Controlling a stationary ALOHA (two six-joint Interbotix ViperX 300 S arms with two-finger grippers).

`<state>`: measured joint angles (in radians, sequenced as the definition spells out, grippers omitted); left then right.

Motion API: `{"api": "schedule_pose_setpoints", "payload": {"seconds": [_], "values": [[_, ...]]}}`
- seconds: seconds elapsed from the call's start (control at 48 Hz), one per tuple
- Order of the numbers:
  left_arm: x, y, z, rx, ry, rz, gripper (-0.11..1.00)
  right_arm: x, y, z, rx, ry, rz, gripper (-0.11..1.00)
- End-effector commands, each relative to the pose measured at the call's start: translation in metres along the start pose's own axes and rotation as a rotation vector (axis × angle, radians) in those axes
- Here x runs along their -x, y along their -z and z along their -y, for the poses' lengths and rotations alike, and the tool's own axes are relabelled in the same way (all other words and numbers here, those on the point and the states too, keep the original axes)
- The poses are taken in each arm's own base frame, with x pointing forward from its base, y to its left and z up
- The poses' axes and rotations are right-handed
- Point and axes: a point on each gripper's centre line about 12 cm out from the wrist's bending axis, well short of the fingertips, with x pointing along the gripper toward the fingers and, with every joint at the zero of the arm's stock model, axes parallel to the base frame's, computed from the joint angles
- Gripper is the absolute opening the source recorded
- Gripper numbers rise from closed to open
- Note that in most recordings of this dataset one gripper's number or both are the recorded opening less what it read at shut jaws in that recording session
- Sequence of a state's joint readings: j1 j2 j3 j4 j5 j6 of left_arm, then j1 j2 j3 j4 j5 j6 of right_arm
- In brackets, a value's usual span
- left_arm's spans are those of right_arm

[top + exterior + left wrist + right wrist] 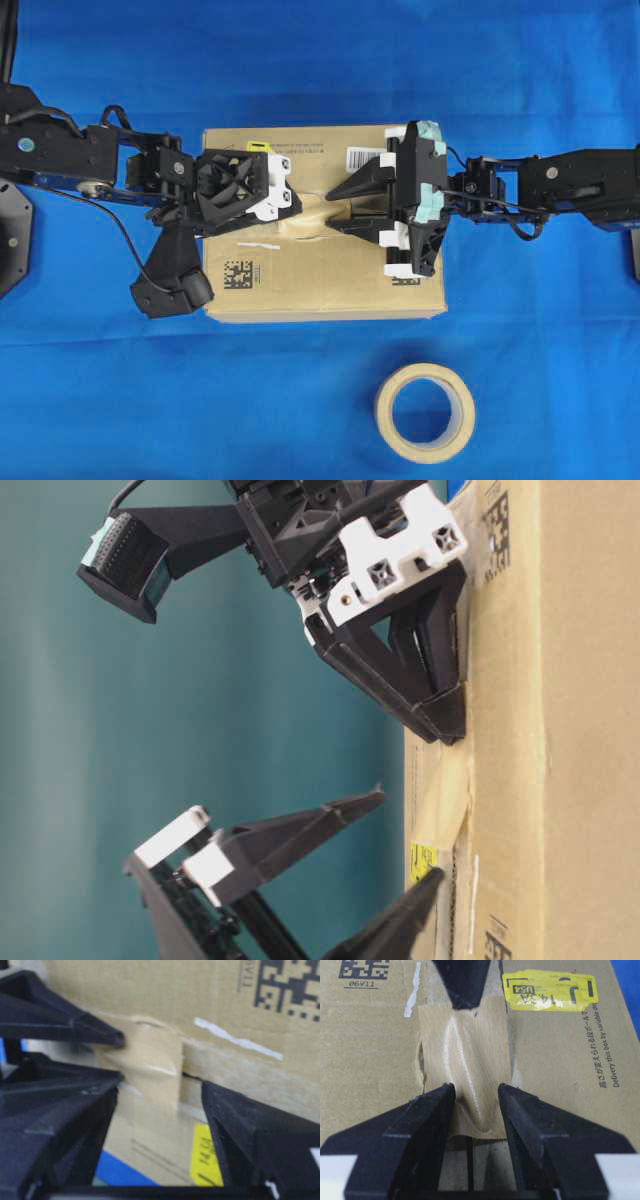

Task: Apply tape along the seams of the closed cardboard box to seal it securely.
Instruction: 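Hold the tape with the right gripper while the left gripper releases it, then press both grippers down on the tape along the seam toward each other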

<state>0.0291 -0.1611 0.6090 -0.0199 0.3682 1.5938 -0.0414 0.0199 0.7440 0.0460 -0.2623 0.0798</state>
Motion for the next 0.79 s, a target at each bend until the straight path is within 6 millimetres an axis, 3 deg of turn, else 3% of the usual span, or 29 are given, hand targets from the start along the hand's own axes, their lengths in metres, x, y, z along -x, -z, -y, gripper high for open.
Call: {"api": "schedule_pose_setpoints", "payload": {"seconds": [0.0, 0.354, 0.583, 0.666, 0.77], "values": [[0.016, 0.000, -0.015, 0.022, -0.095, 0.000, 0.63, 0.004, -0.003, 0.000, -0.004, 0.001, 0.003, 0.49], [0.041, 0.001, -0.023, 0.164, -0.379, 0.023, 0.62, 0.050, -0.035, -0.004, 0.031, -0.017, 0.133, 0.49], [0.050, 0.002, -0.028, 0.503, -0.480, 0.111, 0.59, 0.062, -0.057, 0.001, 0.040, -0.012, 0.260, 0.48], [0.048, 0.001, -0.029, 0.678, -0.483, 0.159, 0.49, 0.060, -0.061, 0.004, 0.036, -0.004, 0.280, 0.37], [0.042, 0.000, -0.025, 0.888, -0.458, 0.211, 0.26, 0.057, -0.061, 0.005, 0.035, 0.000, 0.285, 0.11]]}}
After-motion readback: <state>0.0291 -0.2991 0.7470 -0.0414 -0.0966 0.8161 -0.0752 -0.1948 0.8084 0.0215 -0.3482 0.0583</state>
